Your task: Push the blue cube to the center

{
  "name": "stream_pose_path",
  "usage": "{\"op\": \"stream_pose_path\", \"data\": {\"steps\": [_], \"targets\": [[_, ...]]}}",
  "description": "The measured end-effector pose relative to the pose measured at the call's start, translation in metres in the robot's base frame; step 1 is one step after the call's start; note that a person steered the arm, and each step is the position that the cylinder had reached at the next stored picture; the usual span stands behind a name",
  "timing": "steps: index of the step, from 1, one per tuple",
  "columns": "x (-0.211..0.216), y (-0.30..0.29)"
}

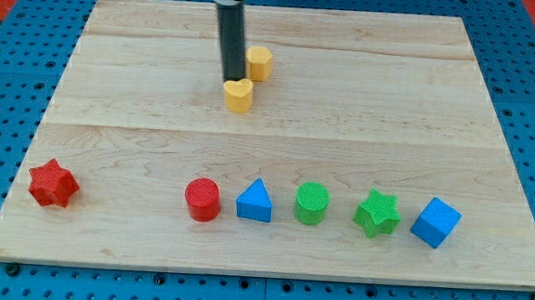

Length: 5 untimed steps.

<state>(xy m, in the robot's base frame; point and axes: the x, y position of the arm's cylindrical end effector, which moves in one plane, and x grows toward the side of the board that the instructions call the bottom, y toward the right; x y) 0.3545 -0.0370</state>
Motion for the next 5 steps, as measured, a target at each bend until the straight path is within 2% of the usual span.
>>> {"op": "stream_pose_path", "data": {"steps": [2, 3, 4, 5], "targets": [[0.001, 0.062], [0.048, 0.102], [0.112, 0.126], [0.138, 0.214]]}}
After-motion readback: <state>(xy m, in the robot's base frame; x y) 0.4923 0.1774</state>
